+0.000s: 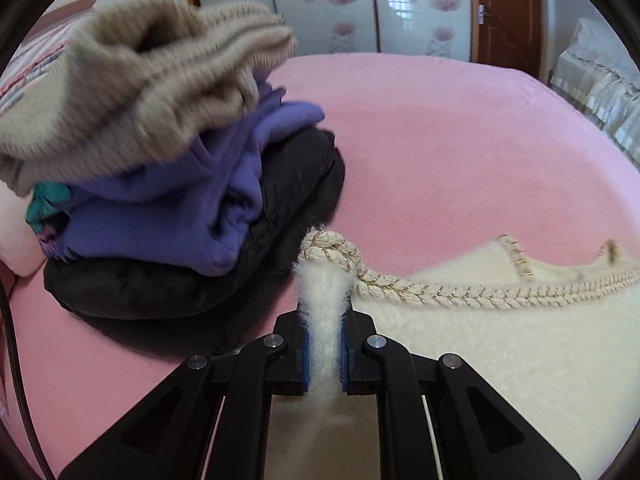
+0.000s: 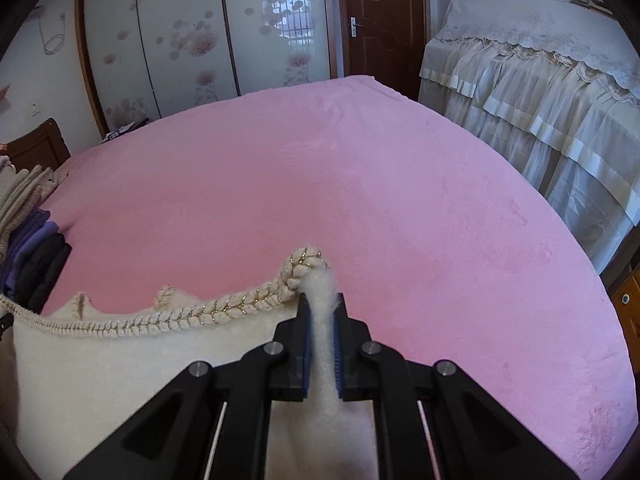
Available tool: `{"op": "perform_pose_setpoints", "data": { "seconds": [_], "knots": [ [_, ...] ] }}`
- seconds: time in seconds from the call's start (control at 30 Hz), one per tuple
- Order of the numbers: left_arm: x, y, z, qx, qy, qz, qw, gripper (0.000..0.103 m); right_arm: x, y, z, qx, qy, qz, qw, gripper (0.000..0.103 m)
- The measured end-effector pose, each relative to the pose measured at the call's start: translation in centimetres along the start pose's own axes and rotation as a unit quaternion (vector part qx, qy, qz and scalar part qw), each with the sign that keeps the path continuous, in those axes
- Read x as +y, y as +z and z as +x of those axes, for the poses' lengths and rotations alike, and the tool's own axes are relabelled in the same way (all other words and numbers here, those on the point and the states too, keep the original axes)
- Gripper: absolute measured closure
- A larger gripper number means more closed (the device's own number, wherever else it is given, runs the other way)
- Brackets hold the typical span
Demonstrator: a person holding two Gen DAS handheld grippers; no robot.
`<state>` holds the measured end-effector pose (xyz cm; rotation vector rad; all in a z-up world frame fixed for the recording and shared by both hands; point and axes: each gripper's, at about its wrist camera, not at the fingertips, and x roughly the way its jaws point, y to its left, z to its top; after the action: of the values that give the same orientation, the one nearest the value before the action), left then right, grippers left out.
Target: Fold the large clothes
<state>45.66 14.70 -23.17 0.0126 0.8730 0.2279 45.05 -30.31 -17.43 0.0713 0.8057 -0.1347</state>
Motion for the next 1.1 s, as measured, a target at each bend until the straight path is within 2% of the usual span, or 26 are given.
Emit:
{"op": "perform_pose_setpoints", "data": {
  "seconds": [0.17, 0.33, 0.37, 0.43, 0.53, 0.6, 0.7, 0.77, 0.8, 0.83, 0.97, 1.03, 1.1],
  "knots": [
    [-1.2, -0.8, 2.3, -0.002, 0.031, 0.012, 0.9994, 0.095, -0.4, -1.6, 4.1, 0.039, -0.024, 0.003, 0.999, 0.095],
    [-1.4, 0.9, 1.0, -0.044, 0.03, 0.021, 0.9984, 0.095, -0.5, -0.8, 4.5, 0.019, -0.036, 0.006, 0.999, 0.096],
    [-1.7, 1.2, 1.1, -0.045, 0.033, 0.025, 0.9982, 0.095, -0.7, -0.5, 4.4, 0.013, -0.042, 0.008, 0.999, 0.103],
    [-2.5, 1.1, 1.9, -0.038, 0.043, 0.034, 0.9978, 0.095, -1.7, 0.5, 4.5, 0.002, -0.078, 0.02, 0.997, 0.103],
    [-3.6, 0.1, 3.9, -0.004, 0.053, 0.055, 0.9971, 0.095, -3.6, 0.8, 5.1, 0.023, -0.049, 0.062, 0.997, 0.103],
    [-4.0, -0.2, 4.5, 0.005, 0.064, 0.065, 0.9958, 0.092, -3.3, 0.6, 4.9, 0.025, -0.039, 0.046, 0.998, 0.103],
    [-4.4, -0.1, 4.2, 0.013, 0.092, 0.084, 0.9922, 0.075, -2.1, 0.4, 3.9, 0.022, -0.033, 0.023, 0.999, 0.103],
    [-4.4, 0.0, 3.8, 0.012, 0.112, 0.087, 0.9898, 0.042, -1.7, 0.6, 3.1, 0.021, -0.026, 0.022, 0.999, 0.103],
    [-4.2, 0.0, 3.0, 0.007, 0.113, 0.084, 0.9901, 0.034, -1.5, 0.8, 2.6, 0.022, -0.017, 0.022, 0.999, 0.102],
    [-3.9, 0.0, 2.1, 0.0, 0.103, 0.079, 0.9915, 0.021, -1.2, 0.9, 2.2, 0.023, -0.012, 0.021, 0.999, 0.102],
    [-3.7, -0.2, -2.8, -0.02, 0.073, 0.078, 0.9941, 0.019, 0.8, 1.1, -0.7, 0.03, 0.027, 0.007, 0.999, 0.101],
    [-4.1, -0.7, -6.3, -0.035, 0.055, 0.075, 0.9951, 0.019, 2.3, 0.9, -2.8, 0.029, 0.051, -0.003, 0.998, 0.097],
    [-4.5, -1.7, -9.9, -0.048, 0.015, 0.063, 0.9968, 0.019, 4.3, 0.2, -5.1, 0.031, 0.075, -0.016, 0.997, 0.09]
  ]
}}
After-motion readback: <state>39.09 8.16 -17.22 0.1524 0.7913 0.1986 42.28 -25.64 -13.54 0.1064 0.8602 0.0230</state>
